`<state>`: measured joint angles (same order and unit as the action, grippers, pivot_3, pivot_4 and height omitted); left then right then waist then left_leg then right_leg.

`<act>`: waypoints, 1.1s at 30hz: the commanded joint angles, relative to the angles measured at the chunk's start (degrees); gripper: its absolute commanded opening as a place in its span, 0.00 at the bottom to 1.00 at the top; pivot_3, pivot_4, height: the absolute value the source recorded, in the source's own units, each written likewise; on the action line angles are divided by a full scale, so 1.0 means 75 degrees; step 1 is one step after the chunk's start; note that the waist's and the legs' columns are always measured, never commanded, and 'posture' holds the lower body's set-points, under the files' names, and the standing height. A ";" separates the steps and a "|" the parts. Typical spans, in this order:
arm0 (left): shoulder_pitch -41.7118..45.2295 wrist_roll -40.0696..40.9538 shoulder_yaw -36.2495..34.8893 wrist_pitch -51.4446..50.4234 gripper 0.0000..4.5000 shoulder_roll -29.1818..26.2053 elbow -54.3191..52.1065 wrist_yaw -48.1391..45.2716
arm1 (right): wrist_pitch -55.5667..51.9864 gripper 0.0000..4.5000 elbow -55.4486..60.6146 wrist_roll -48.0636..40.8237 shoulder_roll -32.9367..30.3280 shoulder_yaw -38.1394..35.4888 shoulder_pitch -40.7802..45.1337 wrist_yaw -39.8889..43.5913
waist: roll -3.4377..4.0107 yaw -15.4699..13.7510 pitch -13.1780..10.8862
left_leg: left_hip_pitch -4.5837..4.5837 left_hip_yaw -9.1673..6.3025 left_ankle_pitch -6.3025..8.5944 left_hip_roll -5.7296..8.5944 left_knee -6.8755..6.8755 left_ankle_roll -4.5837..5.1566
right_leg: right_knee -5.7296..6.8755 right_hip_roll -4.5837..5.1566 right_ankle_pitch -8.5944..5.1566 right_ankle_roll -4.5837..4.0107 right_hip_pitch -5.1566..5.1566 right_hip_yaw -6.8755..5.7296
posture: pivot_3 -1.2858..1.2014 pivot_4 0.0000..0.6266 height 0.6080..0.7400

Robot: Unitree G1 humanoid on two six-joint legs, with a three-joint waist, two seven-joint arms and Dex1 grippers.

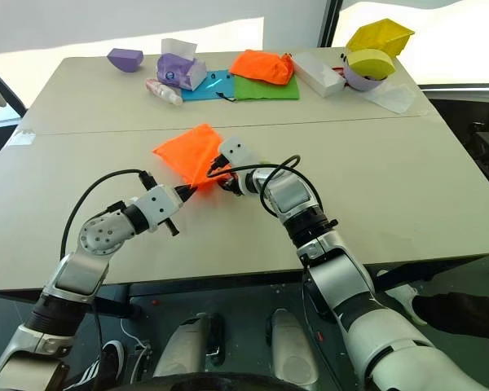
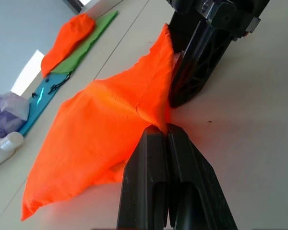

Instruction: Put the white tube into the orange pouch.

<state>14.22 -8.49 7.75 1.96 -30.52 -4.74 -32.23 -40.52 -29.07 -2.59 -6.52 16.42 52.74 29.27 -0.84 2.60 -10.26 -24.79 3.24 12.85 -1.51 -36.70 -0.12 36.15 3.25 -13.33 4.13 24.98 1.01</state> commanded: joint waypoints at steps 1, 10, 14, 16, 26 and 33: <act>0.0071 0.0070 -0.0092 0.0215 0.00 0.0004 -0.0260 0.0023 | 0.0347 0.40 0.0142 0.0100 0.0084 -0.0051 0.0157 0.0032 | 0.0000 0.0000 0.0000 | -0.0003 0.0000 0.0000 0.0000 0.0002 0.0000 | 0.0000 0.0000 0.0000 0.0000 0.0004 0.0000 | 0.52 0.24 1.00; 0.0057 0.0045 -0.0115 0.0261 0.00 0.0000 -0.0251 0.0067 | 0.0173 0.83 0.0614 0.0013 0.0130 -0.0170 -0.0074 0.0289 | 0.0000 -0.0002 0.0000 | -0.0057 0.0002 -0.0007 0.0001 0.0005 -0.0001 | 0.0003 0.0000 0.0003 0.0006 0.0055 -0.0011 | 0.52 0.24 1.00; 0.0026 0.0024 -0.0148 0.0274 0.00 -0.0019 -0.0246 0.0107 | -0.0257 0.99 0.1490 -0.0108 -0.0121 -0.0097 -0.0428 0.0631 | 0.0000 -0.0018 0.0000 | -0.0063 0.0001 -0.0008 0.0000 0.0004 0.0001 | 0.0003 -0.0002 0.0011 0.0019 0.0057 -0.0019 | 0.52 0.24 1.00; 0.0004 0.0035 -0.0192 0.0292 0.00 -0.0064 -0.0250 0.0099 | -0.0496 0.99 0.2299 -0.0134 -0.0486 0.0079 -0.0752 0.0969 | 0.0000 -0.0042 0.0000 | -0.0070 0.0000 -0.0008 0.0000 -0.0003 0.0002 | 0.0003 -0.0001 0.0011 0.0020 0.0056 -0.0025 | 0.52 0.24 1.00; -0.0128 0.0199 -0.0435 0.0533 0.00 -0.0415 -0.0190 -0.0061 | -0.0455 0.99 0.4740 -0.0736 -0.2366 0.0061 -0.1784 0.2495 | 0.0000 -0.0023 0.0000 | -0.0075 -0.0004 -0.0009 -0.0004 -0.0050 0.0005 | 0.0014 -0.0010 0.0003 0.0007 0.0046 -0.0042 | 0.52 0.24 1.00; -0.0291 0.0467 -0.0650 0.0891 0.00 -0.0799 -0.0127 -0.0363 | 0.1914 0.99 0.3167 -0.0124 -0.2711 -0.0318 -0.1476 0.1959 | -0.0001 -0.0023 0.0000 | -0.0071 0.0004 -0.0010 -0.0028 -0.0063 0.0006 | 0.0014 -0.0073 0.0003 0.0008 0.0044 -0.0037 | 0.52 0.24 1.00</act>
<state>11.55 -6.26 4.54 6.90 -35.95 -4.63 -34.74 -31.01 -3.19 -5.05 -27.65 15.38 39.20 46.15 -0.85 2.42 -10.26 -25.32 3.30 12.77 -1.75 -37.18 -0.07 36.26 2.66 -13.28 4.23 25.31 0.75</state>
